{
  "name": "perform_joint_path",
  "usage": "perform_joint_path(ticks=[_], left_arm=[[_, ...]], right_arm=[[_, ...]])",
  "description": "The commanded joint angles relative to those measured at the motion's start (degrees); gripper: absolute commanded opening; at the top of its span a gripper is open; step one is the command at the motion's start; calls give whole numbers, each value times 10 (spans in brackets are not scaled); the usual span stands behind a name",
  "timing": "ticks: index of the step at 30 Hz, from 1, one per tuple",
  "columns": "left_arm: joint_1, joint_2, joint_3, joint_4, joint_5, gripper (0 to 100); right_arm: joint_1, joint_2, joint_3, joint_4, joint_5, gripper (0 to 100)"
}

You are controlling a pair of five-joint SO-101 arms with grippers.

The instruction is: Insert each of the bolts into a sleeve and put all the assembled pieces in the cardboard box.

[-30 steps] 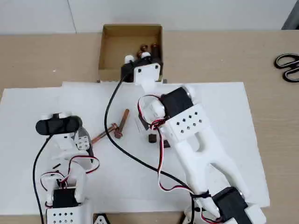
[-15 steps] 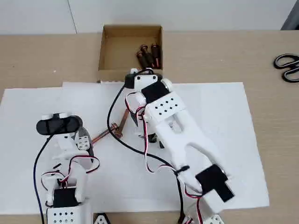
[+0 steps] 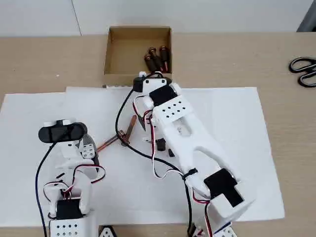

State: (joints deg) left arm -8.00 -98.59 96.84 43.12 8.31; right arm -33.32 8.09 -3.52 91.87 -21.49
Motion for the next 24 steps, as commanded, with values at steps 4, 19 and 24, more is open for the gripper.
perform_joint_path(ticks=[4,19,24], left_arm=[[-2,-5,-2,3,0,6],[-2,-5,-2,3,0,6],[-2,-5,-2,3,0,6]], right_arm=[[12,1,-2,-13,-2,186],[8,91,-3,-83,-2,173],[8,114,-3,-83,-4,173]])
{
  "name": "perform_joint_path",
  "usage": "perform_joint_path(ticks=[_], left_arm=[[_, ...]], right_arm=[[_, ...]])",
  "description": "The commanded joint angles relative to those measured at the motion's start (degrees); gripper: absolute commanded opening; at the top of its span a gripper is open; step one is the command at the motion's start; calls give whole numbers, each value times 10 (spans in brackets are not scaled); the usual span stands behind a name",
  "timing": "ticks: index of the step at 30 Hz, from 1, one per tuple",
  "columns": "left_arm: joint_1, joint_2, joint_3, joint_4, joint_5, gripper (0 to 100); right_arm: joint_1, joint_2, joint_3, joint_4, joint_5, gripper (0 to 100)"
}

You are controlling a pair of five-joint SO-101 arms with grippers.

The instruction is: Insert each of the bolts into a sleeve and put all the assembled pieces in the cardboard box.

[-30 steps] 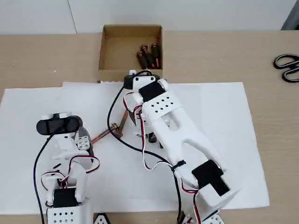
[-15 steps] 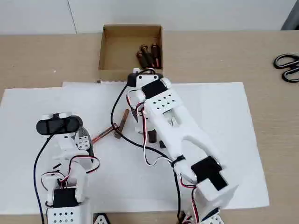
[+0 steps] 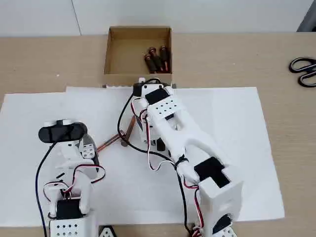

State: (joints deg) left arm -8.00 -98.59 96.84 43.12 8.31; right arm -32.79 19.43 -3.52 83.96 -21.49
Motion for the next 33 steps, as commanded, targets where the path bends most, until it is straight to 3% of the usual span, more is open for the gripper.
perform_joint_path(ticks=[1,11,17,21,29,33], left_arm=[[-2,-5,-2,3,0,6],[-2,-5,-2,3,0,6],[-2,-5,-2,3,0,6],[-2,-5,-2,3,0,6],[-2,-5,-2,3,-1,6],[-1,-5,-2,3,-2,6]], right_arm=[[3,4,-3,-4,-4,173],[5,43,-3,-4,-4,170],[5,44,-3,-4,-4,0],[5,44,-8,-4,-4,2],[-7,19,-176,86,3,2],[-10,-14,-218,119,52,2]])
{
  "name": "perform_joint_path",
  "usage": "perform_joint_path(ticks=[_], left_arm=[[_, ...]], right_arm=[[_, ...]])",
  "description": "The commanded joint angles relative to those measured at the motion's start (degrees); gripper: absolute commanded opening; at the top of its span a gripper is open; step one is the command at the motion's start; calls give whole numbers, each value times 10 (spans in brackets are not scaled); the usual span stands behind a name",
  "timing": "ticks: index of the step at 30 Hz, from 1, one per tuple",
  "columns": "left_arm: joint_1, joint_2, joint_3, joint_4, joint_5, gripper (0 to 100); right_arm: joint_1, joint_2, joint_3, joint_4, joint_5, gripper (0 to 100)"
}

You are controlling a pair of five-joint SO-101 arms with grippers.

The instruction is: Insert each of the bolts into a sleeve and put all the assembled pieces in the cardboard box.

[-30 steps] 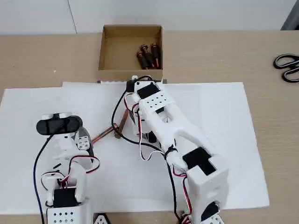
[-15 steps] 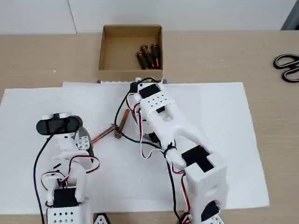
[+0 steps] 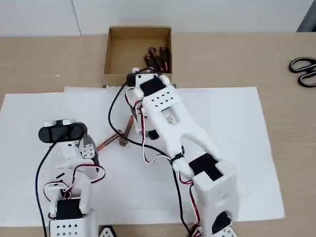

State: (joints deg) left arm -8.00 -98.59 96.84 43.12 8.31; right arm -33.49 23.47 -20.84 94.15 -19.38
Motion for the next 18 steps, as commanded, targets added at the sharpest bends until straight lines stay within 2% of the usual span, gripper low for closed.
perform_joint_path(ticks=[1,9,13,18], left_arm=[[-1,-5,-2,3,-3,6],[-1,-5,-4,4,-10,6],[-1,-3,-36,12,-95,6],[-1,-2,-131,80,-156,51]], right_arm=[[-1,-70,-45,17,39,2],[26,-200,-37,22,43,2],[70,-264,33,22,43,2],[121,-349,164,18,43,2]])
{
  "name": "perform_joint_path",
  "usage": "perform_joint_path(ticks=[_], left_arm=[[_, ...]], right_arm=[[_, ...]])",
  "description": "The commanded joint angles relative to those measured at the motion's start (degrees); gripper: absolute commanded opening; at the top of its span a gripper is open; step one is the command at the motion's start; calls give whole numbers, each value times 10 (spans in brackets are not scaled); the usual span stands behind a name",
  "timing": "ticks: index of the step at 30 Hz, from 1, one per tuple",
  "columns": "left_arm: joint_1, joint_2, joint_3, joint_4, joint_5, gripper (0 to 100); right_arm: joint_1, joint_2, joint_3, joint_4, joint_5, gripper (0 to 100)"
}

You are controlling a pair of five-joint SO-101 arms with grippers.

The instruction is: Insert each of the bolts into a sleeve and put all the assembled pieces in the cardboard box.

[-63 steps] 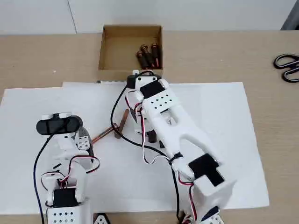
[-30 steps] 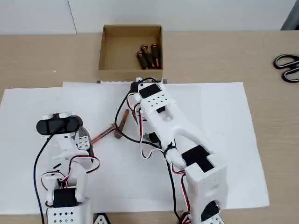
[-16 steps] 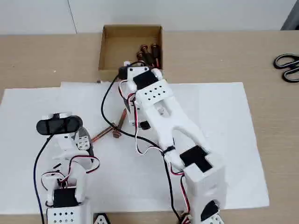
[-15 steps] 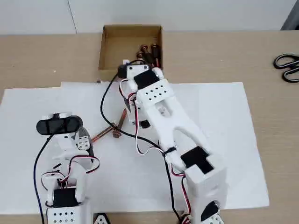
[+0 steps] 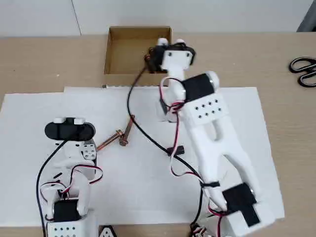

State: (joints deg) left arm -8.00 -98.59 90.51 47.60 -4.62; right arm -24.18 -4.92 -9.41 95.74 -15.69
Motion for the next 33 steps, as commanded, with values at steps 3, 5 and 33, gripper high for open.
perform_joint_path(ticks=[3,5,33], left_arm=[[0,-2,-116,85,-75,53],[0,-2,-144,116,-93,53],[52,814,-784,481,-176,27]], right_arm=[[53,-112,122,1,6,2],[71,-138,166,0,6,2],[249,-411,434,-7,3,2]])
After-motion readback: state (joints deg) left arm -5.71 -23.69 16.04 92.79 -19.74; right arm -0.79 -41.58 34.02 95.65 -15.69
